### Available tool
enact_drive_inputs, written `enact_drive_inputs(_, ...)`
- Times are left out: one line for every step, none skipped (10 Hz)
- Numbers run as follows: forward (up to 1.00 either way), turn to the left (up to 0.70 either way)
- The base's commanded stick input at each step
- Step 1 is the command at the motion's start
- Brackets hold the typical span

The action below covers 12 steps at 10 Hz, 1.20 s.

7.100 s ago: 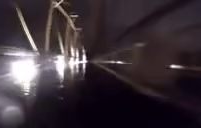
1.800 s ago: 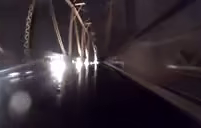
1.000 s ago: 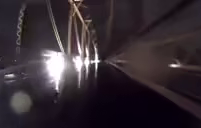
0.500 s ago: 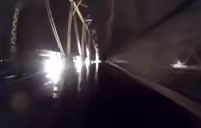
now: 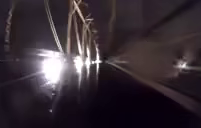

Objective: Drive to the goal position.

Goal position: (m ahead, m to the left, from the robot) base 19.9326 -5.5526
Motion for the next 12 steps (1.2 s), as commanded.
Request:
enact_drive_inputs(1.0,-0.33)
enact_drive_inputs(1.0,-0.02)
enact_drive_inputs(1.0,0.0)
enact_drive_inputs(1.0,0.0)
enact_drive_inputs(1.0,0.0)
enact_drive_inputs(1.0,0.0)
enact_drive_inputs(1.0,0.0)
enact_drive_inputs(1.0,0.0)
enact_drive_inputs(1.0,0.0)
enact_drive_inputs(1.0,0.0)
enact_drive_inputs(1.0,0.0)
enact_drive_inputs(1.0,0.0)
